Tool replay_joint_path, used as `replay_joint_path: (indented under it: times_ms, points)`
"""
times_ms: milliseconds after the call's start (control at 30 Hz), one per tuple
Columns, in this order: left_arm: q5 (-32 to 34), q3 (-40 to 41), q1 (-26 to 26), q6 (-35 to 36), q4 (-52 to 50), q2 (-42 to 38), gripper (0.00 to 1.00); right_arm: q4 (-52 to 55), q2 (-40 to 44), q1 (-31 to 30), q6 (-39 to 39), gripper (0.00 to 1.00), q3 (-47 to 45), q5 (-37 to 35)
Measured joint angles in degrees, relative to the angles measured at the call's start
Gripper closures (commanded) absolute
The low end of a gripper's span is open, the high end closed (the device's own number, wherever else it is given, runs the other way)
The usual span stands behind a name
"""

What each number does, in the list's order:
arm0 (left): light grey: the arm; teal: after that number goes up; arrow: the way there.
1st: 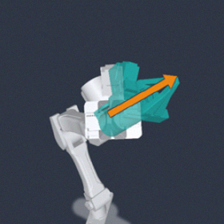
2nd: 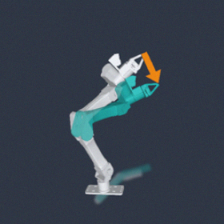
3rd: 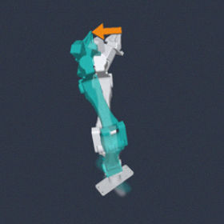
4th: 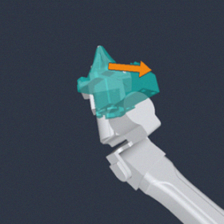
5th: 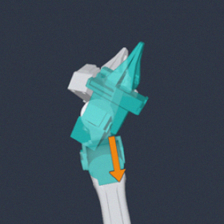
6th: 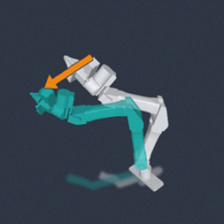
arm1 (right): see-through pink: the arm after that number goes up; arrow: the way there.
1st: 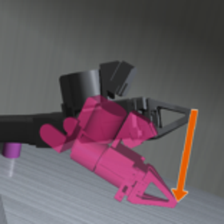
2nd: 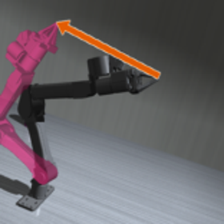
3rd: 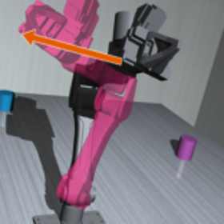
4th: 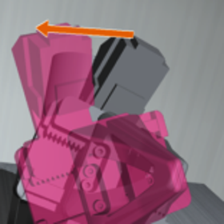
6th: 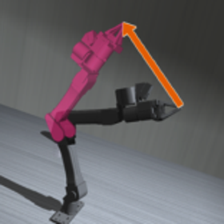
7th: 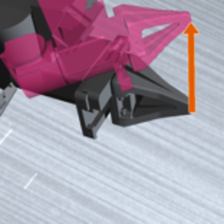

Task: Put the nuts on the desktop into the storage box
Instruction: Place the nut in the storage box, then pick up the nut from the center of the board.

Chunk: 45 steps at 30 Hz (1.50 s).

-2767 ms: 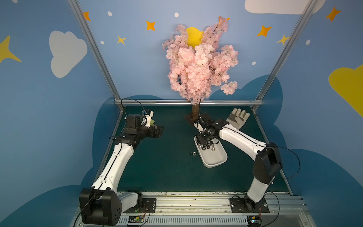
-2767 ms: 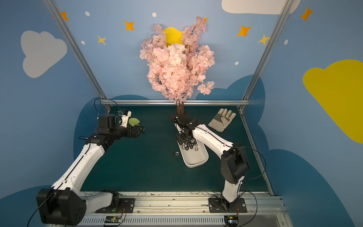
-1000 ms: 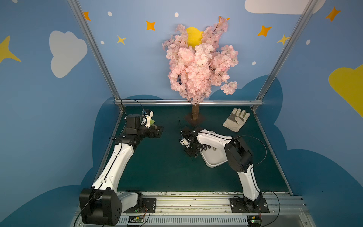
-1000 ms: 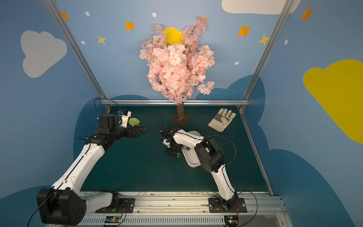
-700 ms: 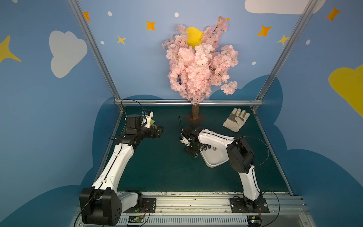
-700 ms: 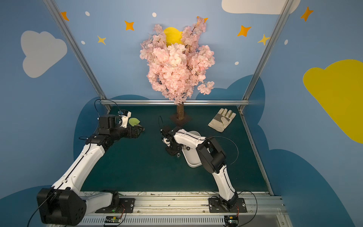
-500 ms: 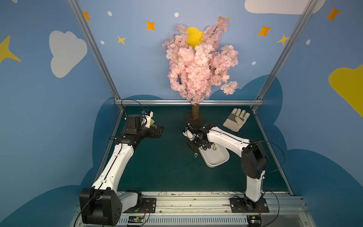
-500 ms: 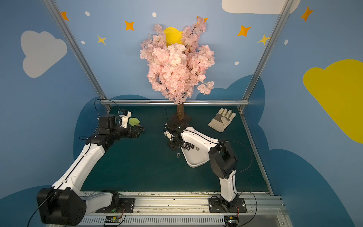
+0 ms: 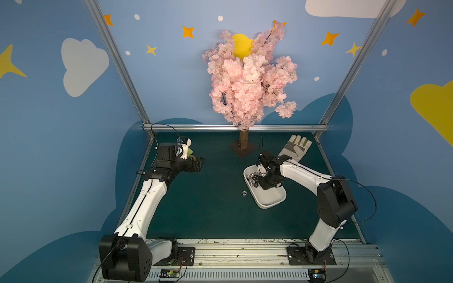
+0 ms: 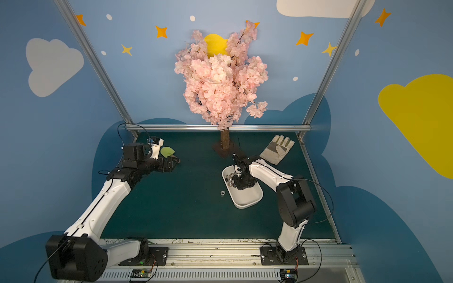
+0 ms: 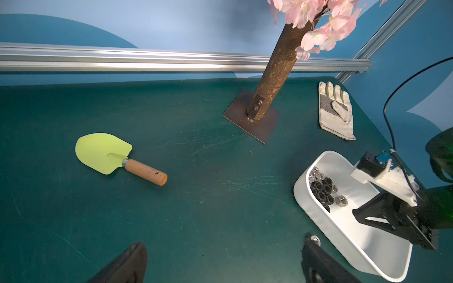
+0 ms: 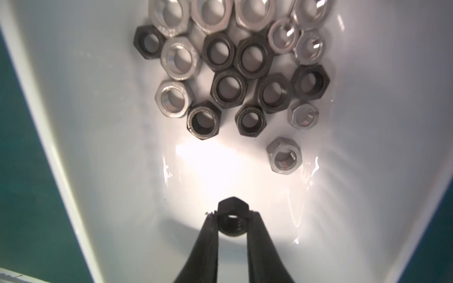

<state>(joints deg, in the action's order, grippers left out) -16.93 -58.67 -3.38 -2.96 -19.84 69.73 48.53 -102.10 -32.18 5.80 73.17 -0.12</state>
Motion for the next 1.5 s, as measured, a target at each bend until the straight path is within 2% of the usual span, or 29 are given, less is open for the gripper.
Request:
replay_joint_path:
  times_ms: [467,533,700,900,1100,1233,1333,1500]
  points:
    - [0.02,-0.02,0.00,0.00,0.20,-0.04,0.00,-1.95,-9.01,3.02,-0.79,0.76,2.86,-0.22]
    - [0.04,-0.02,0.00,0.00,0.20,-0.07,0.00,-2.25,-9.60,3.37,-0.83,0.72,3.63,-0.72]
    - [0.02,-0.02,0.00,-0.02,0.20,-0.07,0.00,-2.14,-9.73,3.76,-1.07,0.53,4.74,-1.60]
    - [0.09,0.00,0.00,-0.02,0.20,-0.07,0.00,-1.99,-7.23,2.86,-1.07,0.57,5.33,-2.36]
    - [0.04,0.00,0.00,-0.04,0.33,-0.07,0.00,-3.04,3.45,-2.58,-1.40,0.57,5.27,-2.38]
    - [0.09,0.00,0.00,-0.04,0.55,-0.07,0.00,-4.48,8.09,-8.00,-2.08,0.56,5.40,0.79]
    - [0.22,0.00,0.00,-0.04,0.63,-0.07,0.00,-4.26,6.69,-10.80,-2.19,0.54,6.51,3.89]
    - [0.24,0.00,0.00,-0.04,0.63,-0.07,0.00,-3.76,-0.68,-13.75,-2.38,0.47,8.50,5.70]
